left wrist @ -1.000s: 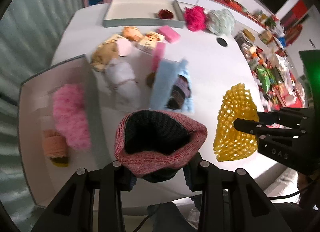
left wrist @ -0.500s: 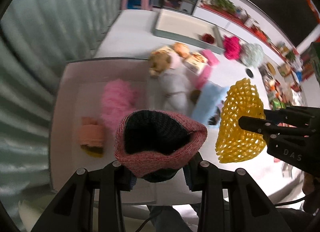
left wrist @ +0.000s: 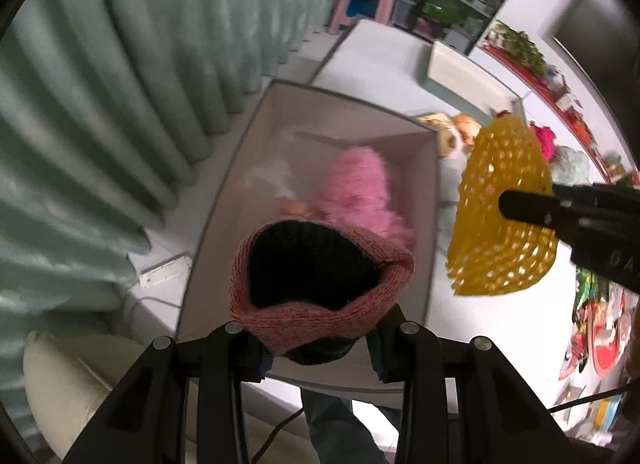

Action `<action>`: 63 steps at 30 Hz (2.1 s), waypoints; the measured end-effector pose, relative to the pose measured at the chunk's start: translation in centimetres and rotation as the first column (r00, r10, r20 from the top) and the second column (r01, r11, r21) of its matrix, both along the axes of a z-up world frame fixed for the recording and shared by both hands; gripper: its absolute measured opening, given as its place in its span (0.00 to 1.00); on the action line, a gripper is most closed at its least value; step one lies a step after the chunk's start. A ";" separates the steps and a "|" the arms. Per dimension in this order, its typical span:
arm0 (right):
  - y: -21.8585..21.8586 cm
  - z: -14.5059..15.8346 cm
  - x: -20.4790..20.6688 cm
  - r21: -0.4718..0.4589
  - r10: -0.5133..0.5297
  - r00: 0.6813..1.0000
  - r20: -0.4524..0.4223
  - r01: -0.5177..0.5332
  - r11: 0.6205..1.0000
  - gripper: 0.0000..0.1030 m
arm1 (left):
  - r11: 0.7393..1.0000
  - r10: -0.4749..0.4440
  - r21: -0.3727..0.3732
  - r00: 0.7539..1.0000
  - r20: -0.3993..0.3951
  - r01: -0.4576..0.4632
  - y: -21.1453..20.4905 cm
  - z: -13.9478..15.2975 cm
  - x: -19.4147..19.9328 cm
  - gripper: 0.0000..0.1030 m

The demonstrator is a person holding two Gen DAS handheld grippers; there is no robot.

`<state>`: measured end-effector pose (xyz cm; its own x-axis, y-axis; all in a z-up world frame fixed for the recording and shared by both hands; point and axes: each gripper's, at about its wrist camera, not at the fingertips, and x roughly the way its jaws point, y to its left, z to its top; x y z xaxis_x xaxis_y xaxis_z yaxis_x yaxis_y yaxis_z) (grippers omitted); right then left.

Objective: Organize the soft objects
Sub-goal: 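Carry the knitted cup and yellow mesh net into the white box and release both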

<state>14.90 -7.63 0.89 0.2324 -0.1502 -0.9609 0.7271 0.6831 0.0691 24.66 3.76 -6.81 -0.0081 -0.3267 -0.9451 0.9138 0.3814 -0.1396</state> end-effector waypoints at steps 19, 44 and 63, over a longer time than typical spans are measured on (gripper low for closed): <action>-2.5 -2.3 8.3 0.005 0.106 0.994 0.020 -0.106 0.994 0.29 | 0.997 0.055 0.053 0.998 -0.029 -0.054 -0.5 -3.4 2.1 0.37; -4.7 -6.5 12.3 0.074 0.131 0.991 -0.020 -0.129 0.989 0.29 | 0.988 0.070 0.142 0.996 -0.059 -0.061 -2.5 -7.5 2.7 0.37; -5.7 -8.1 13.2 0.128 0.140 0.989 -0.042 -0.134 0.983 0.32 | 0.982 0.077 0.174 0.997 -0.022 -0.072 -3.1 -8.8 2.4 0.50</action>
